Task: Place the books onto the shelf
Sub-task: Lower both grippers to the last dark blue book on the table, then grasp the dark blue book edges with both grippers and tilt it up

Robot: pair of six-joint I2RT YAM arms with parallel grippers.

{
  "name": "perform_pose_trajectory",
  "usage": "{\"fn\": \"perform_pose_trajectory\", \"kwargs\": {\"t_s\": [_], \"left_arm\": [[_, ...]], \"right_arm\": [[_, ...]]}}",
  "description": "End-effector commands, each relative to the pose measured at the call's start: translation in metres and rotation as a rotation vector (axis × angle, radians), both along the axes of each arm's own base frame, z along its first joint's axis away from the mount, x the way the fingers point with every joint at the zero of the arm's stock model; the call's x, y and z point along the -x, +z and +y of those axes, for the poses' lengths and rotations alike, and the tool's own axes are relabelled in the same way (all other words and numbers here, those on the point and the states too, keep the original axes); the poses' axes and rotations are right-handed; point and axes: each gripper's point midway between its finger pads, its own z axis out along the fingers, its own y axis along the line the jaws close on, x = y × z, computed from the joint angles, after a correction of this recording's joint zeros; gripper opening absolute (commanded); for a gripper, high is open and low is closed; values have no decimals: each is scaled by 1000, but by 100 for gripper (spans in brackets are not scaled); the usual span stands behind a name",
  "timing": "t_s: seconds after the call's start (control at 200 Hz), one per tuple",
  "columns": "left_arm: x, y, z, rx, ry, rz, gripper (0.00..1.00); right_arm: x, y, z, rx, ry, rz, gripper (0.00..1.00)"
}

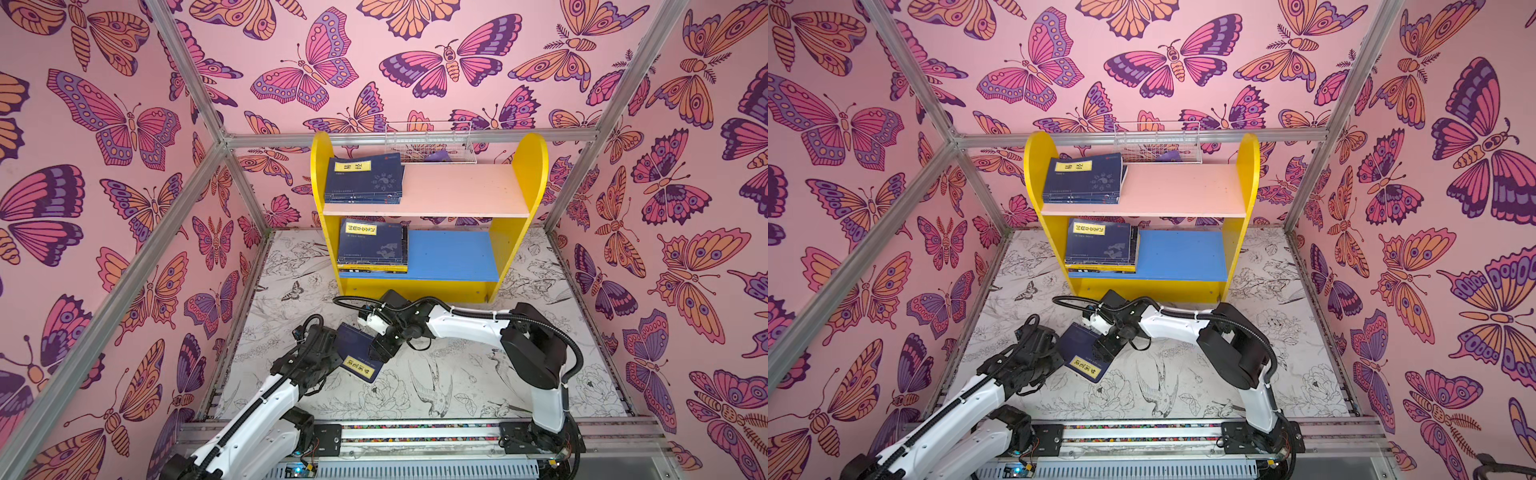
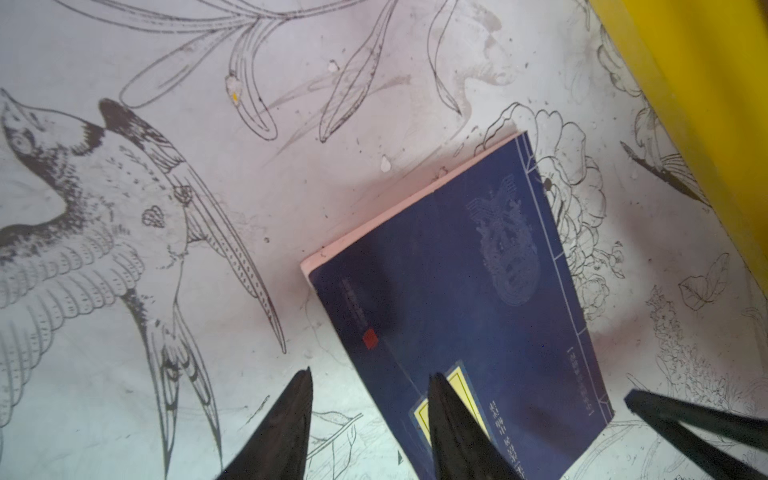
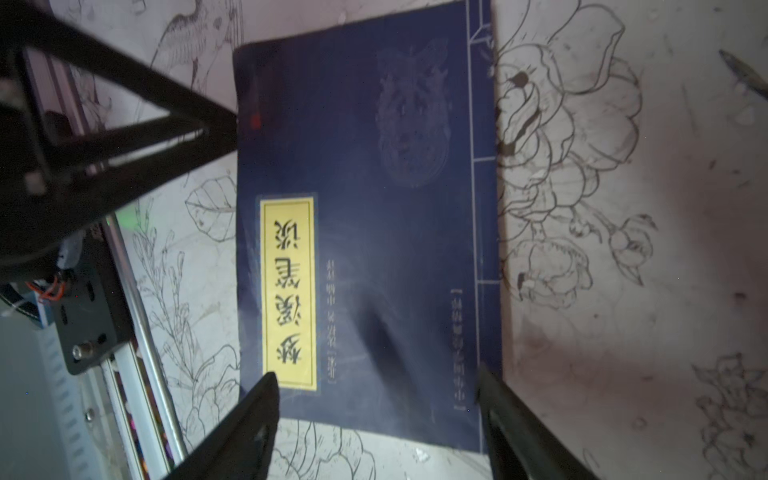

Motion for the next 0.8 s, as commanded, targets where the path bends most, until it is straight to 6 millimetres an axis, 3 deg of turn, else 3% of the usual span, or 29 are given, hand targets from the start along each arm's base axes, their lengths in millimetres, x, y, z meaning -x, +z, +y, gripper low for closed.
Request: {"fn": "perform_pose_trajectory", "kwargs": {"t_s": [0.0,0.205,0.341,0.466,0.626,0.797], "left_arm": [[14,-11,5,-18,-15,62,47],[15,-23,-4,3,-97,132,38],[13,-28,-16,24,-178,187,30],[14,-34,-28,52,-250,255,18],[12,-43,-39,79,-300,312,10],[9,-44,-43,92,-318,305,8]], "right_arm": [[-10,-8,3,9,-14,56,76],[3,-33,5,81,58,129,76],[15,-33,11,57,100,184,75],[17,-27,20,28,120,216,75],[24,-15,33,-31,165,277,74],[34,20,49,-165,233,314,72]]}}
